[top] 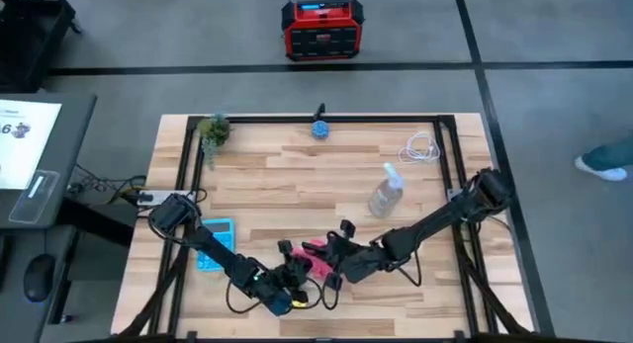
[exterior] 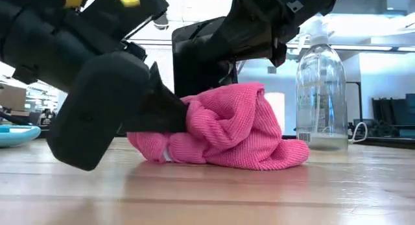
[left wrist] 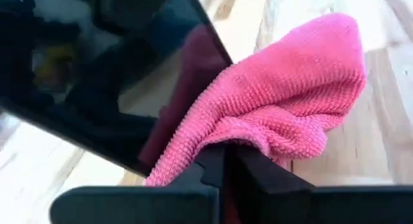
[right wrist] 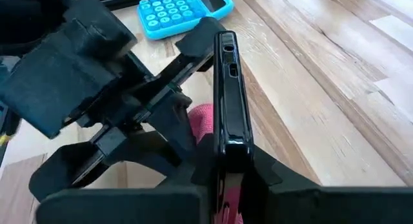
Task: Apply microfiber cloth
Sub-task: Wipe the front of the black cellphone using pink microfiber cloth
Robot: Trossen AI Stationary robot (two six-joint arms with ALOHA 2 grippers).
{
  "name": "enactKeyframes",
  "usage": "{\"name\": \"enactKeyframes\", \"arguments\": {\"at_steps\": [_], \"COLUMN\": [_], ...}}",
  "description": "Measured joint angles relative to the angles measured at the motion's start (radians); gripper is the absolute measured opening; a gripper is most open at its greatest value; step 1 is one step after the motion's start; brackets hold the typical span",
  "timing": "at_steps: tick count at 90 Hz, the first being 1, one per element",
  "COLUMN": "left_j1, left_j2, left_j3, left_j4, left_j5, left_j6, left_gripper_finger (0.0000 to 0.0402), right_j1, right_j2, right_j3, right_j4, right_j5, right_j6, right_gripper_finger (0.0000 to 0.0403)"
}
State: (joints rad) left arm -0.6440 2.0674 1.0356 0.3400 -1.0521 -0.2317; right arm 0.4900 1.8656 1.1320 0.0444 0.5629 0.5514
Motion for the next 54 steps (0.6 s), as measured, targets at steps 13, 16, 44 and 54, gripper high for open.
{"name": "enactKeyframes", "arguments": {"at_steps": [13, 16, 44, 54], "left_j1": [-0.021, -0.019, 0.029, 0.03], "left_j2": [-0.004, -0.004, -0.008, -0.008], "left_j3": [0.036, 0.037, 0.002, -0.013], "left_j4": [0.134, 0.14, 0.002, -0.008], "left_j5": [-0.149, -0.156, -0.094, -0.086], "left_j6": [0.16, 0.172, -0.08, -0.113], "left_gripper_finger": [0.0, 0.0, 0.0, 0.0], "right_j1": [0.0, 0.0, 0.001, 0.003], "right_j2": [0.0, 0.0, 0.0, 0.001], "right_j3": [0.0, 0.0, -0.001, -0.001], "right_j4": [0.0, 0.0, -0.002, -0.003], "right_j5": [0.0, 0.0, 0.009, 0.016], "right_j6": [-0.002, -0.002, 0.011, 0.01], "right_gripper_finger": [0.0021, 0.0021, 0.0021, 0.0021]}}
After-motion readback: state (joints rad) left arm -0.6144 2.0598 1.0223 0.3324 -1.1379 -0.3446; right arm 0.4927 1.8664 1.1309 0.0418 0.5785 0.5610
